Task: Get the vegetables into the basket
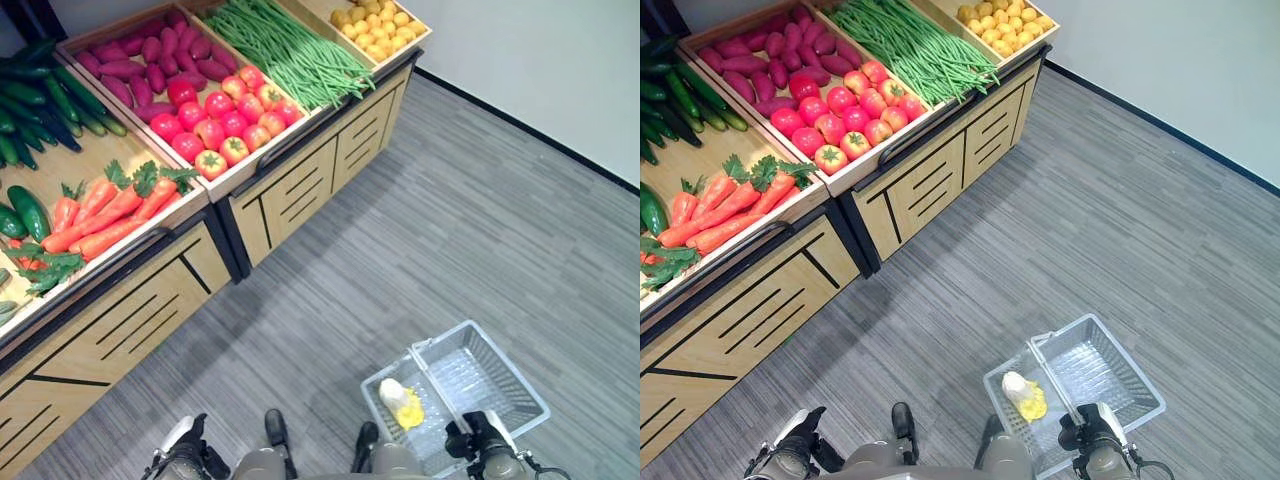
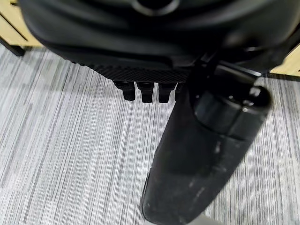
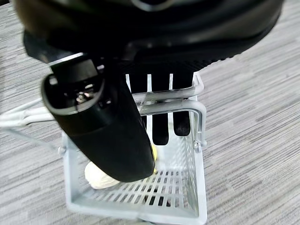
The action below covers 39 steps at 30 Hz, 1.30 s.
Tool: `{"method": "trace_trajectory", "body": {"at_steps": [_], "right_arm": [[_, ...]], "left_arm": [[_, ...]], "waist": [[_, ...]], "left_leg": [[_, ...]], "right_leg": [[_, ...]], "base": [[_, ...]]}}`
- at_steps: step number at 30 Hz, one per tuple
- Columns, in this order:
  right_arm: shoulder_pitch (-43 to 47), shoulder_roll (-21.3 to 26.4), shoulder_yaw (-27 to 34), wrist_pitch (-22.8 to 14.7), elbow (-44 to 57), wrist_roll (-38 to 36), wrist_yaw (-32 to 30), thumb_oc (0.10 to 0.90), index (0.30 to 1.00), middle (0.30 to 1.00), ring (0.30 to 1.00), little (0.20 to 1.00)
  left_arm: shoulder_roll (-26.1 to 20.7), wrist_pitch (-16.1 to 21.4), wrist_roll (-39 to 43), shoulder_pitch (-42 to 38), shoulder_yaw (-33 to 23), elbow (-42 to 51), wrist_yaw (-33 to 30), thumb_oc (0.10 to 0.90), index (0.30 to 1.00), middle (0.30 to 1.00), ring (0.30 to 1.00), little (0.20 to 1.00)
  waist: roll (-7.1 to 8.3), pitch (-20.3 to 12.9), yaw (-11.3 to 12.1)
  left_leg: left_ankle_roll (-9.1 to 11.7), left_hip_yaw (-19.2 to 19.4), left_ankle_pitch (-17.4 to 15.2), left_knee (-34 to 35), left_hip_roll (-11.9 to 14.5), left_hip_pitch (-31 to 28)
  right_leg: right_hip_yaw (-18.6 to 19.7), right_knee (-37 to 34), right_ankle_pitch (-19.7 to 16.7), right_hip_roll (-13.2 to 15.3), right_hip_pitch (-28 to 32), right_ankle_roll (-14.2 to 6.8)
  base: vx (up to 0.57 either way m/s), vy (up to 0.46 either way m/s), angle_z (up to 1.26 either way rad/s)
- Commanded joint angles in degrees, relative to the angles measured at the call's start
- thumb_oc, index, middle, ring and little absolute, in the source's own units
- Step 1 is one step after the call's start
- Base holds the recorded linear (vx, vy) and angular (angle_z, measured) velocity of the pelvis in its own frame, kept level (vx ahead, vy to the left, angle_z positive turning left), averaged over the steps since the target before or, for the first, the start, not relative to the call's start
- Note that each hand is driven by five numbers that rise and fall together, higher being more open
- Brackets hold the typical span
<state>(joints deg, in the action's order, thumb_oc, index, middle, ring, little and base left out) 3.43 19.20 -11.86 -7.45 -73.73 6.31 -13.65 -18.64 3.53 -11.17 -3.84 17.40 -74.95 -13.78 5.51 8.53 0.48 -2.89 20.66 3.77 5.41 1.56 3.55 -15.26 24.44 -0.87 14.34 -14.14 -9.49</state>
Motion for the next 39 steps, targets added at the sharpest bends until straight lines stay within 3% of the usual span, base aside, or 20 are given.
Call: {"method": "trace_trajectory", "body": {"at_steps": [1, 3, 6, 9, 12, 17, 18, 32, 39], "right_arm": [[1.2, 3.6, -1.4, -1.3, 1.5, -1.5, -1.4, 0.400, 0.300, 0.300, 0.300, 0.300], [1.5, 3.4, -1.7, -1.5, 1.7, -1.7, -1.6, 0.400, 0.300, 0.300, 0.300, 0.300], [1.7, 3.1, -1.9, -1.7, 1.7, -1.9, -1.8, 0.400, 0.300, 0.300, 0.300, 0.300], [1.6, 2.9, -1.9, -1.6, 2.2, -1.9, -1.8, 0.400, 0.300, 0.300, 0.300, 0.300], [1.3, 3.2, -1.7, -1.7, 2.1, -1.9, -1.9, 0.400, 0.300, 0.300, 0.300, 0.300], [0.9, 4.6, -0.8, -2.2, 2.3, -3.2, -1.9, 0.400, 0.300, 0.300, 0.300, 0.300], [-2.7, 5.8, 0.9, -1.7, 1.0, -5.5, 5.7, 0.400, 0.300, 0.300, 0.300, 0.300], [-2.5, 7.1, 0.8, -1.7, 1.6, -4.7, 6.0, 0.400, 0.300, 0.300, 0.300, 0.300], [-1.2, 8.2, -0.3, -1.9, 3.9, -3.7, 5.1, 0.400, 0.300, 0.300, 0.300, 0.300]], "left_arm": [[-0.9, 0.8, 1.3, -1.3, -2.5, 0.2, -1.6, 0.900, 1.000, 1.000, 1.000, 1.000], [-1.1, 0.9, 1.9, -1.9, -2.7, -0.2, -1.9, 0.900, 1.000, 1.000, 1.000, 1.000], [-1.4, 0.8, 1.9, -2.6, -2.7, -0.7, -2.2, 0.900, 1.000, 1.000, 1.000, 1.000], [-1.7, 0.8, 2.2, -2.7, -3.1, -1.2, -2.4, 0.900, 1.000, 1.000, 1.000, 1.000], [-1.6, 0.6, 2.3, -2.6, -3.4, -1.8, -2.5, 0.900, 1.000, 1.000, 1.000, 1.000], [0.1, 0.5, 2.9, -1.7, -3.8, -2.2, -2.2, 0.900, 1.000, 1.000, 1.000, 1.000], [-0.3, 1.5, 7.4, 3.0, -10.2, -4.3, 5.2, 0.900, 1.000, 1.000, 1.000, 1.000], [-0.6, 1.3, 6.5, 3.7, -9.8, -4.2, 5.1, 0.900, 1.000, 1.000, 1.000, 1.000], [-1.7, 1.3, 7.1, 2.8, -9.6, -3.2, 4.1, 0.900, 1.000, 1.000, 1.000, 1.000]], "waist": [[-1.69, 4.1, -0.9], [-1.78, 4.2, -1.1], [-1.22, 4.1, -1.5], [-0.82, 3.9, -1.7], [-0.63, 3.3, -1.2], [-2.06, 2.1, -1.2], [-4.05, 1.2, -1.0], [-3.86, 1.4, -1.1], [-4.61, 4.0, -0.8]], "left_leg": [[3.0, -4.4, -2.3, -0.4, 1.8, -2.5], [4.0, -5.5, -2.1, -0.4, 2.1, -2.9], [5.3, -6.9, -2.1, -0.4, 2.7, -2.9], [6.4, -8.9, -1.9, -0.4, 3.4, -3.1], [7.5, -10.1, -1.0, -0.4, 4.8, -2.6], [9.1, -11.5, 0.4, -0.4, 7.5, -1.6], [8.3, -14.2, -0.6, -0.4, 5.4, -3.4], [8.4, -13.9, -1.3, -0.4, 5.6, -4.7], [8.7, -14.6, -0.2, -1.3, 7.4, -3.0]], "right_leg": [[7.4, -2.9, -9.4, 0.0, 2.0, -3.0], [8.0, -9.0, -6.9, -0.2, 1.7, -2.2], [9.2, -17.7, -6.7, -0.1, 1.9, -2.6], [12.1, -19.4, -6.8, -0.7, 1.6, -2.9], [10.1, -21.0, -6.1, -1.8, 3.3, -2.1], [7.2, -24.1, -5.3, -4.5, 5.9, -0.6], [6.7, -28.2, -5.0, -4.3, 11.1, 0.7], [7.5, -27.6, -4.0, -4.7, 11.5, 0.9], [7.9, -19.8, -0.2, -5.8, 6.7, 2.3]], "base": [[0.07, -0.033, 0.61], [0.10, -0.110, 0.57], [0.08, -0.166, 0.26], [0.09, -0.203, 0.48], [0.05, -0.260, 0.74], [0.05, -0.236, 0.22], [0.02, -0.103, 0.08], [0.04, -0.005, 0.01], [-0.02, -0.072, 0.00]]}}
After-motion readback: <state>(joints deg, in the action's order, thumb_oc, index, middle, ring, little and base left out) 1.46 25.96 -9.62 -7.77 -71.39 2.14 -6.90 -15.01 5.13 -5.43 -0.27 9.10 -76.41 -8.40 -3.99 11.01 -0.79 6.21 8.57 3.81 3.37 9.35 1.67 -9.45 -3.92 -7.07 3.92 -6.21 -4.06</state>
